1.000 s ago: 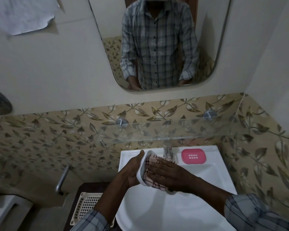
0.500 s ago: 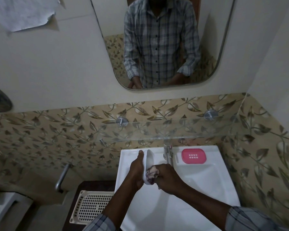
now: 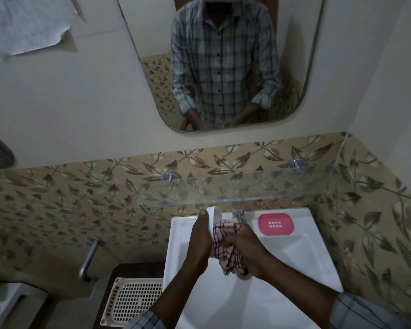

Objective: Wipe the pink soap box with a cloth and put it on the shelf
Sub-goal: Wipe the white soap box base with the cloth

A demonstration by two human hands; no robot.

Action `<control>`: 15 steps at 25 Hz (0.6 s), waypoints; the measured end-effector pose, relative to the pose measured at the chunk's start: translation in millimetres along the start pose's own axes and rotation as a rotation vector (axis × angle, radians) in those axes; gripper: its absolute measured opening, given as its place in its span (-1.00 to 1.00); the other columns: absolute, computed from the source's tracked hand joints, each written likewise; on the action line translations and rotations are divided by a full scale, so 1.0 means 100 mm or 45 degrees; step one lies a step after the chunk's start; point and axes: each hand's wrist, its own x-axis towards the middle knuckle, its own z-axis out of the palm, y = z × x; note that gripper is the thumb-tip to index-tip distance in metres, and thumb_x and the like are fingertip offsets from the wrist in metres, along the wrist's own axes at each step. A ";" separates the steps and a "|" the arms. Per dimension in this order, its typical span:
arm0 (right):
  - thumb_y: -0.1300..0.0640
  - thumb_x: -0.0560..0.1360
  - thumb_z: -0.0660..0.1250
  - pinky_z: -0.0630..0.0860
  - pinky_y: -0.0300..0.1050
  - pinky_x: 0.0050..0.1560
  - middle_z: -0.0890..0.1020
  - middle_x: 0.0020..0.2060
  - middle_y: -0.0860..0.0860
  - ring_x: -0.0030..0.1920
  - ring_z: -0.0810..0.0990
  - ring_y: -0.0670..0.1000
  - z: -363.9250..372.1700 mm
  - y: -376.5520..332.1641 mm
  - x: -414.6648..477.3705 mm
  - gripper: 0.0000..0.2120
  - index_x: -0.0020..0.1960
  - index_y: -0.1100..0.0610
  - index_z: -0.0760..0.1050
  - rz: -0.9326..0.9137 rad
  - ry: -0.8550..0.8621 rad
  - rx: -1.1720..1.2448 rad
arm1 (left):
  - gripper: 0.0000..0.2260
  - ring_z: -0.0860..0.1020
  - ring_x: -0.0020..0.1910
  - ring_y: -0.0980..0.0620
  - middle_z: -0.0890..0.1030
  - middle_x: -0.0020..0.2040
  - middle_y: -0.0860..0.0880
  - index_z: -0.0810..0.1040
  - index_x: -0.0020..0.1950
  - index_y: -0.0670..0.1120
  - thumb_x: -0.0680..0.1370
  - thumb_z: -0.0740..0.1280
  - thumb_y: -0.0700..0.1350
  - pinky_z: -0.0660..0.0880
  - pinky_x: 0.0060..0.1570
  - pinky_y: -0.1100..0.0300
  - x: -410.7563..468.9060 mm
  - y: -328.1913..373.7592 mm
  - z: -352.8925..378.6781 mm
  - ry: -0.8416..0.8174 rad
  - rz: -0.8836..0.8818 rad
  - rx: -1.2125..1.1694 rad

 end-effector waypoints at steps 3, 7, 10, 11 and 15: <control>0.45 0.39 0.21 0.64 0.05 -0.11 0.70 -0.12 0.31 -0.11 0.69 0.27 -0.03 -0.21 0.10 -0.72 -0.02 0.33 0.64 0.119 0.011 0.331 | -0.55 0.52 0.31 0.22 0.58 0.28 0.25 0.37 0.43 0.14 0.62 0.01 0.26 0.48 0.21 0.37 -0.15 -0.12 0.05 -0.074 0.467 -0.036; 0.25 0.37 0.44 0.63 0.09 0.04 0.72 -0.08 0.22 -0.05 0.71 0.19 -0.08 -0.20 0.00 -0.81 -0.01 0.22 0.64 -0.012 -0.022 0.122 | -0.48 0.52 0.35 0.01 0.48 0.44 0.02 0.20 0.55 0.08 0.62 0.08 0.24 0.57 0.18 0.10 -0.24 -0.38 0.09 -0.209 0.470 -0.152; 0.22 0.32 0.57 0.62 0.25 0.09 0.75 -0.04 0.09 -0.02 0.72 0.15 -0.12 0.00 -0.07 -0.65 0.08 0.08 0.62 -0.162 0.044 -0.127 | -0.29 0.43 0.39 -0.30 0.37 0.49 -0.27 0.28 0.54 -0.04 0.53 0.03 0.37 0.44 0.32 -0.21 -0.20 -0.38 0.06 -0.254 0.079 -0.234; 0.25 0.33 0.55 0.62 0.25 0.07 0.75 -0.03 0.03 -0.02 0.72 0.13 -0.14 0.03 -0.09 -0.62 0.10 0.00 0.61 -0.242 0.042 -0.221 | -0.27 0.44 0.39 -0.30 0.42 0.47 -0.25 0.31 0.53 0.00 0.50 0.00 0.41 0.38 0.36 -0.25 -0.18 -0.34 -0.02 -0.270 -0.056 -0.374; 0.31 0.40 0.37 0.56 -0.04 0.13 0.64 0.12 0.05 0.09 0.59 0.08 -0.24 0.20 -0.03 -0.45 0.36 0.03 0.44 -0.920 -0.219 -1.304 | -0.23 0.56 0.16 -0.32 0.63 0.15 -0.33 0.60 0.22 -0.29 0.49 0.13 0.40 0.35 0.30 -0.25 -0.10 0.13 -0.23 -0.423 -0.642 -0.599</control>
